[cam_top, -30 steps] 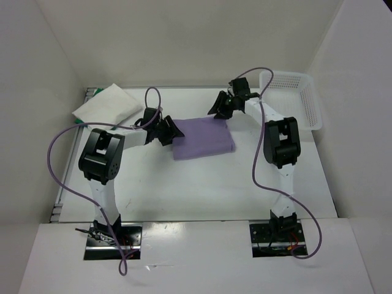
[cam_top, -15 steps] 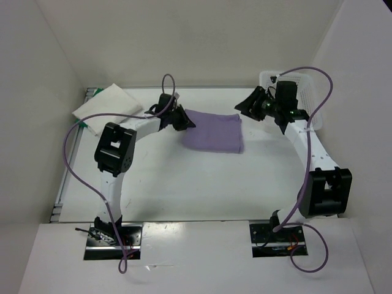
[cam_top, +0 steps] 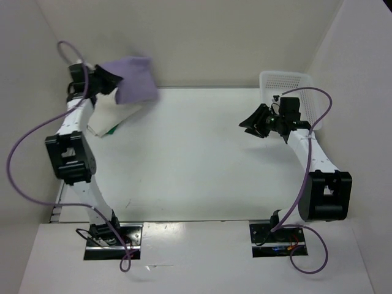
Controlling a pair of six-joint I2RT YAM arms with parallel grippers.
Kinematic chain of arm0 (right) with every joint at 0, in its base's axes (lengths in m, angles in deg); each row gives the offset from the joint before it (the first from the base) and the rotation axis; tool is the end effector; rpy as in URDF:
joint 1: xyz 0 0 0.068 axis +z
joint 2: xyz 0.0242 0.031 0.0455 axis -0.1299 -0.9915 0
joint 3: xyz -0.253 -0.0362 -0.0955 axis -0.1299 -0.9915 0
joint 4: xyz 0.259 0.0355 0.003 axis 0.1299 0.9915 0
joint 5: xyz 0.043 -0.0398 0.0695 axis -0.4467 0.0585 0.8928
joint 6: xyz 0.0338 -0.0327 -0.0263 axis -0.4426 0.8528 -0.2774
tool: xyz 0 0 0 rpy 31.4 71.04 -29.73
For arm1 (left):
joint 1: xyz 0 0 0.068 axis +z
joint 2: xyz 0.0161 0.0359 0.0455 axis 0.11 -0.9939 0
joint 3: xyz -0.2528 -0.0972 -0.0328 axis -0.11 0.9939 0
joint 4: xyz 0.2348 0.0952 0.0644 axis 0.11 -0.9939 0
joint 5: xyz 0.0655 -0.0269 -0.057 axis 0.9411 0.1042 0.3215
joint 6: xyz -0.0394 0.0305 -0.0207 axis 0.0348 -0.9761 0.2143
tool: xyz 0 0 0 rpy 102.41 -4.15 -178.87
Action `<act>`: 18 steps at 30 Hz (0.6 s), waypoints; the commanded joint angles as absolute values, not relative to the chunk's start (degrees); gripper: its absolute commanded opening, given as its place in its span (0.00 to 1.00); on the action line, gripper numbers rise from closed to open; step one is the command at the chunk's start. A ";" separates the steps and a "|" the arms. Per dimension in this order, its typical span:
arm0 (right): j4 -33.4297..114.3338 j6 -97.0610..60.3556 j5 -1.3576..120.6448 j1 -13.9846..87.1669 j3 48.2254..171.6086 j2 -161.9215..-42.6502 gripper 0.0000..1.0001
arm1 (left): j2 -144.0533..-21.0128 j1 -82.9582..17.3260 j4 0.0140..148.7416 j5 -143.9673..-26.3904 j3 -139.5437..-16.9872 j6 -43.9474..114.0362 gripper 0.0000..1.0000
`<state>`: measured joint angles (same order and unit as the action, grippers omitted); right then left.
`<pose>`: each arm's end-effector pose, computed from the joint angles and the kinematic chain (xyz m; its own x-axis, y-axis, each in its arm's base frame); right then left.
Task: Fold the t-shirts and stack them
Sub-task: Put the neatly folded tshirt into the corner of the board with the left arm
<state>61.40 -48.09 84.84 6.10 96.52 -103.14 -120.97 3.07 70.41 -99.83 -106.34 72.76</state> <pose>0.3123 0.0119 0.2804 -0.7603 0.5186 -0.3911 0.0811 0.6732 0.7350 0.4775 0.0648 0.3272 -0.3383 -0.7637 -0.5499 -0.0559 0.5996 -0.7983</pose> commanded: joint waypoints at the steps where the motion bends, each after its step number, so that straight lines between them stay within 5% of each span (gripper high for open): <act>1: 59.29 -47.75 88.04 6.15 97.21 -101.89 0.51 | -111.47 13.85 75.77 -98.36 -92.80 73.81 0.62; 2: 59.28 -47.75 88.73 6.15 97.21 -101.89 0.51 | -108.84 15.90 78.05 -98.89 -84.40 77.05 0.97; 3: 59.28 -47.75 88.74 6.15 97.21 -102.58 0.51 | -107.42 17.40 78.77 -98.89 -80.58 78.03 1.00; 10: 59.28 -46.17 90.49 6.67 95.99 -103.73 0.51 | -91.27 18.47 73.96 -90.47 -61.66 77.52 1.00; 18: 58.06 -46.34 87.00 10.71 89.14 -101.89 0.52 | -80.08 16.73 66.13 -94.93 -56.37 73.40 1.00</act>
<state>59.98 -46.80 88.65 8.04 91.65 -103.27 -82.48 17.96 67.74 -92.29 -57.30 76.89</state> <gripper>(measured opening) 0.513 1.000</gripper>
